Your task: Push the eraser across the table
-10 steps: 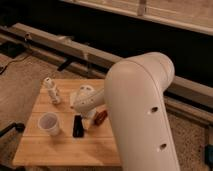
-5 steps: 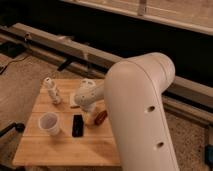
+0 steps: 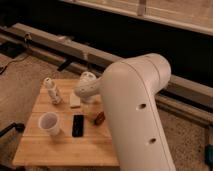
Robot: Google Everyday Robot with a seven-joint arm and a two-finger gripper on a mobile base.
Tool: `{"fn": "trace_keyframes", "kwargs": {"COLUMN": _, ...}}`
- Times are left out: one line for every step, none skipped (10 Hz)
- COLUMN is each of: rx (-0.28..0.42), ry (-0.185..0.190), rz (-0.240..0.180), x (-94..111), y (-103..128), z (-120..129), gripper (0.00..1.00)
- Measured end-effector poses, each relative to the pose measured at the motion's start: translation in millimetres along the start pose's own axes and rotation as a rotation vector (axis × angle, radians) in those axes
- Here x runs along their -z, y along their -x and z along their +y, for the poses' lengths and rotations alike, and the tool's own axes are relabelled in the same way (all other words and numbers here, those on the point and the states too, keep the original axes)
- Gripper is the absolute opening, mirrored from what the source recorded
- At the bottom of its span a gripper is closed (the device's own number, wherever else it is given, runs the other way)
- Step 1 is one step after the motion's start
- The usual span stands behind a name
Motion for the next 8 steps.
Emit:
{"fn": "trace_keyframes", "kwargs": {"rx": 0.002, "ry": -0.001, "rz": -0.009, "x": -0.7, "y": 7.5, "z": 0.9, "gripper": 0.80}}
{"fn": "trace_keyframes", "kwargs": {"rx": 0.006, "ry": -0.004, "rz": -0.016, "x": -2.1, "y": 16.2, "z": 2.5, "gripper": 0.80}}
{"fn": "trace_keyframes", "kwargs": {"rx": 0.016, "ry": -0.006, "rz": -0.020, "x": -4.0, "y": 23.4, "z": 6.4, "gripper": 0.80}}
{"fn": "trace_keyframes", "kwargs": {"rx": 0.025, "ry": -0.008, "rz": -0.023, "x": -5.5, "y": 27.0, "z": 9.7, "gripper": 0.80}}
{"fn": "trace_keyframes", "kwargs": {"rx": 0.036, "ry": -0.012, "rz": -0.022, "x": -8.8, "y": 28.9, "z": 13.4, "gripper": 0.80}}
{"fn": "trace_keyframes", "kwargs": {"rx": 0.043, "ry": -0.014, "rz": -0.020, "x": -11.9, "y": 29.9, "z": 15.9, "gripper": 0.80}}
{"fn": "trace_keyframes", "kwargs": {"rx": 0.052, "ry": -0.014, "rz": -0.017, "x": -14.3, "y": 30.6, "z": 19.0, "gripper": 0.80}}
{"fn": "trace_keyframes", "kwargs": {"rx": 0.064, "ry": -0.014, "rz": -0.015, "x": -16.0, "y": 31.2, "z": 23.4, "gripper": 0.80}}
